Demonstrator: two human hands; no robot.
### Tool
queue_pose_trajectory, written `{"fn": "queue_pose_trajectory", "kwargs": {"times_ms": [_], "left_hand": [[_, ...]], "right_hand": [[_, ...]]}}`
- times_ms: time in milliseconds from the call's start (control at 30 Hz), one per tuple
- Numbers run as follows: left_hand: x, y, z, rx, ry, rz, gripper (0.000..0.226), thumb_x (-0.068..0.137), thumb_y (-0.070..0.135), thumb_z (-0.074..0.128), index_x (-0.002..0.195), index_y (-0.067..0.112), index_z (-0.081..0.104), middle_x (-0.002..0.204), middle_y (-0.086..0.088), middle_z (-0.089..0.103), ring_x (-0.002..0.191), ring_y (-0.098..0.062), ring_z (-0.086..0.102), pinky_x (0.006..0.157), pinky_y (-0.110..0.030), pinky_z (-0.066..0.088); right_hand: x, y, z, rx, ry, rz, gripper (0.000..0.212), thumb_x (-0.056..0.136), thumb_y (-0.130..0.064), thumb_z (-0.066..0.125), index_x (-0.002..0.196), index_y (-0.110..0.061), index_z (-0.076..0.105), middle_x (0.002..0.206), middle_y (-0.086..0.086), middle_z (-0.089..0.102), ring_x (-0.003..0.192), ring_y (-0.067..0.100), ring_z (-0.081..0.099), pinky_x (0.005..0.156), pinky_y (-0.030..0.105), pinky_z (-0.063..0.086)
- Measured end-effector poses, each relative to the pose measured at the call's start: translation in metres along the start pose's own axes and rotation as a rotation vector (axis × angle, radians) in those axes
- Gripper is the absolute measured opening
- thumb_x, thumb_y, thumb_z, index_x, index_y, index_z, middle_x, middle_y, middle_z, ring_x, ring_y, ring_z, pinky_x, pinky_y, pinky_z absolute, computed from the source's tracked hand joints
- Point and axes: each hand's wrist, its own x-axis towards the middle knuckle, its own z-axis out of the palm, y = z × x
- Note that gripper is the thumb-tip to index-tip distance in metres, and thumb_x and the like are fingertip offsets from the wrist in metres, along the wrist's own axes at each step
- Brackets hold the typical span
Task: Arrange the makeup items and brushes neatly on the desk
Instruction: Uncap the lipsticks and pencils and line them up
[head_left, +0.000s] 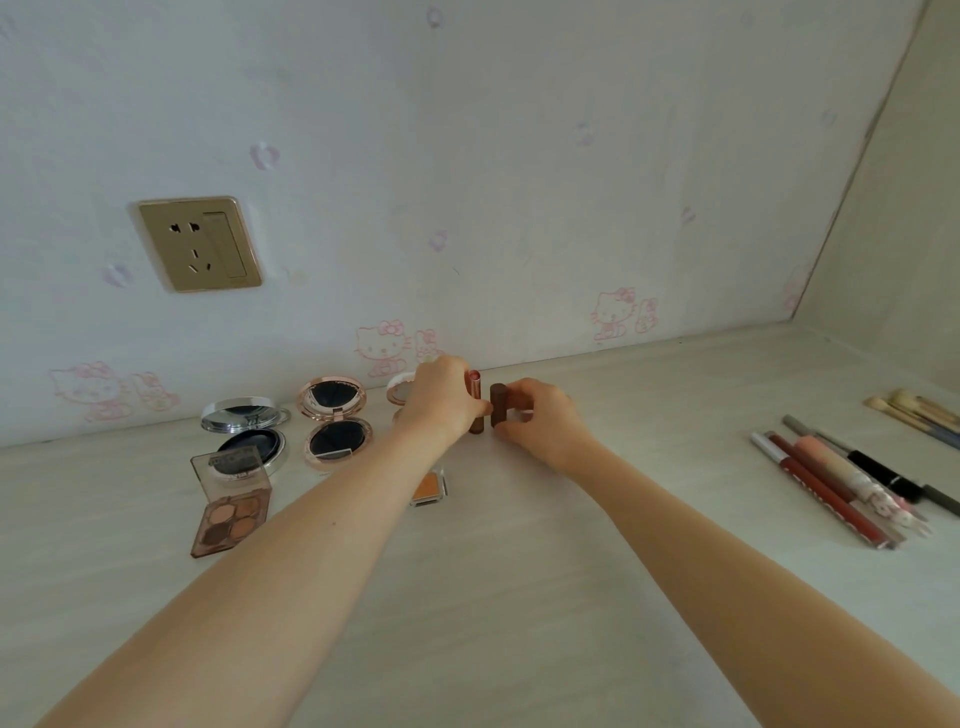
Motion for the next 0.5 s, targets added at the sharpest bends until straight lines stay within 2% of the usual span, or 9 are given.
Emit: {"fn": "queue_pose_trajectory", "kwargs": {"times_ms": [200,267,333,367,433,500], "left_hand": [[-0.003,0.005,0.0,-0.026,-0.036,-0.026,0.033,0.07,0.019,0.079,0.066,0.015,0.047,0.074,-0.003,0.053,0.07,-0.022,0.051,0.061,-0.031,0.04],[-0.004,0.005,-0.002,-0.003,-0.007,-0.017,0.025,0.072,0.021,0.078,0.081,0.014,0.055,0.083,-0.003,0.058,0.077,-0.021,0.053,0.059,-0.026,0.037],[-0.008,0.005,-0.005,0.019,0.029,-0.004,0.03,0.075,0.023,0.075,0.097,0.014,0.057,0.092,-0.002,0.061,0.082,-0.02,0.055,0.054,-0.023,0.032],[-0.01,0.005,-0.008,0.029,0.044,0.015,0.031,0.077,0.023,0.074,0.101,0.013,0.056,0.095,-0.004,0.061,0.084,-0.021,0.056,0.057,-0.026,0.038],[-0.017,0.005,-0.014,0.088,0.079,0.086,0.031,0.083,0.02,0.069,0.108,0.009,0.054,0.101,-0.009,0.062,0.091,-0.027,0.059,0.075,-0.038,0.051],[-0.025,0.007,-0.02,0.199,0.127,0.182,0.028,0.09,0.019,0.06,0.112,0.006,0.051,0.105,-0.012,0.063,0.095,-0.032,0.06,0.082,-0.044,0.052]], "right_hand": [[-0.003,0.001,-0.007,-0.023,0.007,0.0,0.048,0.079,-0.018,0.073,0.124,-0.015,0.059,0.115,-0.001,0.066,0.11,0.015,0.057,0.097,0.033,0.047],[-0.005,0.002,-0.009,-0.022,0.012,-0.001,0.052,0.079,-0.019,0.074,0.127,-0.013,0.056,0.116,0.0,0.065,0.111,0.016,0.056,0.098,0.034,0.047],[-0.009,0.004,-0.013,-0.032,0.025,-0.015,0.051,0.08,-0.017,0.072,0.128,-0.012,0.054,0.118,0.001,0.063,0.114,0.017,0.054,0.098,0.035,0.046],[-0.012,0.004,-0.015,-0.055,0.029,-0.03,0.049,0.082,-0.016,0.07,0.128,-0.012,0.054,0.119,0.002,0.063,0.115,0.017,0.054,0.098,0.034,0.045],[-0.018,0.004,-0.022,-0.137,0.027,-0.083,0.042,0.087,-0.015,0.065,0.127,-0.011,0.054,0.122,0.003,0.062,0.116,0.019,0.053,0.099,0.033,0.044],[-0.028,0.003,-0.03,-0.232,0.025,-0.143,0.038,0.09,-0.014,0.06,0.127,-0.01,0.054,0.125,0.004,0.06,0.118,0.02,0.053,0.1,0.031,0.043]]}}
